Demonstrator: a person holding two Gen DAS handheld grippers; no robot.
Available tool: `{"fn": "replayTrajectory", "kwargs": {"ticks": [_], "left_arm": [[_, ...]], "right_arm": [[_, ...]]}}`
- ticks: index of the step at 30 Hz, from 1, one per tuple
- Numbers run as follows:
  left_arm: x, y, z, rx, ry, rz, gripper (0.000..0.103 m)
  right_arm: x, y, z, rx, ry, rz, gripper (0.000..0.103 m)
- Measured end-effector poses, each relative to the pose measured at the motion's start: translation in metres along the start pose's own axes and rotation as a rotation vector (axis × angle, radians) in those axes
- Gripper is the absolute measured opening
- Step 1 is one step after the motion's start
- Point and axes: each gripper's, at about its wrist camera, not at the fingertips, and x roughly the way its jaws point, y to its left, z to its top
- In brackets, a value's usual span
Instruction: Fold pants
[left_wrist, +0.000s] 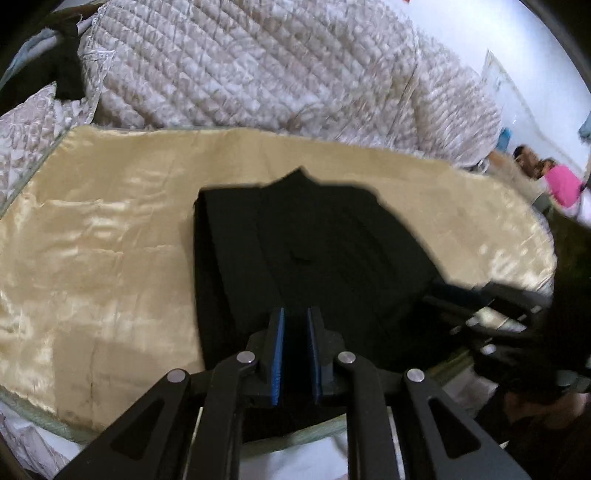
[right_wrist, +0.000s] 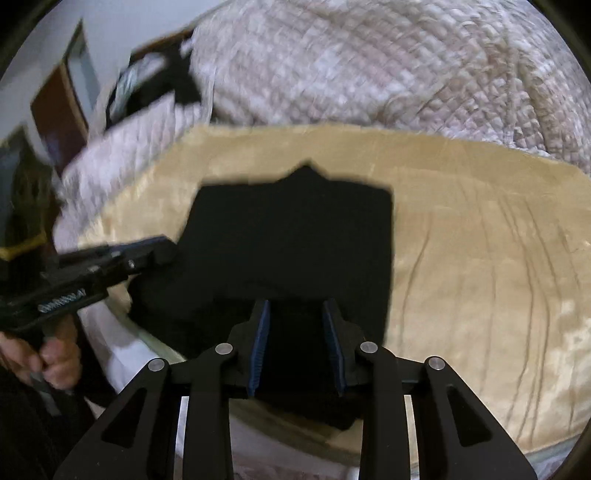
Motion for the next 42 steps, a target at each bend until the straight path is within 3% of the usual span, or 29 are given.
{"fn": "replayTrajectory", "kwargs": {"ticks": [5, 9, 13, 15, 20, 22, 29, 35, 42], "left_arm": [[-0.002, -0.005, -0.003, 0.036, -0.028, 0.043, 0.015], [-0.002, 0.001, -0.002, 0.009, -0.022, 0.023, 0.015], [-0.002, 0.005, 0.002, -0.020, -0.006, 0.000, 0.014], [-0.001, 0.005, 0.011, -0.019, 0.008, 0.009, 0.014], [0.006, 0.003, 0.039, 0.003, 0.007, 0.043, 0.016], [0.012, 0.001, 0.051, 0.032, -0.001, 0.064, 0.022], [0.049, 0.009, 0.081, 0.076, 0.028, 0.100, 0.023], [0.059, 0.012, 0.075, 0.080, 0.028, 0.099, 0.024], [0.056, 0.016, 0.076, 0.055, 0.025, 0.083, 0.026]], "right_arm": [[0.002, -0.004, 0.001, 0.007, 0.003, 0.015, 0.031], [0.000, -0.006, 0.003, -0.004, 0.012, 0.011, 0.031], [-0.008, -0.026, 0.009, 0.097, 0.004, 0.006, 0.031], [0.000, -0.030, 0.011, 0.097, 0.054, 0.010, 0.031], [0.001, -0.028, 0.029, 0.085, 0.040, 0.018, 0.031], [0.004, -0.029, 0.040, 0.089, 0.041, 0.021, 0.031], [0.028, -0.043, 0.075, 0.123, 0.086, 0.024, 0.031], [0.066, -0.057, 0.077, 0.154, 0.165, 0.016, 0.031], [0.064, -0.073, 0.078, 0.241, 0.123, 0.053, 0.031]]}}
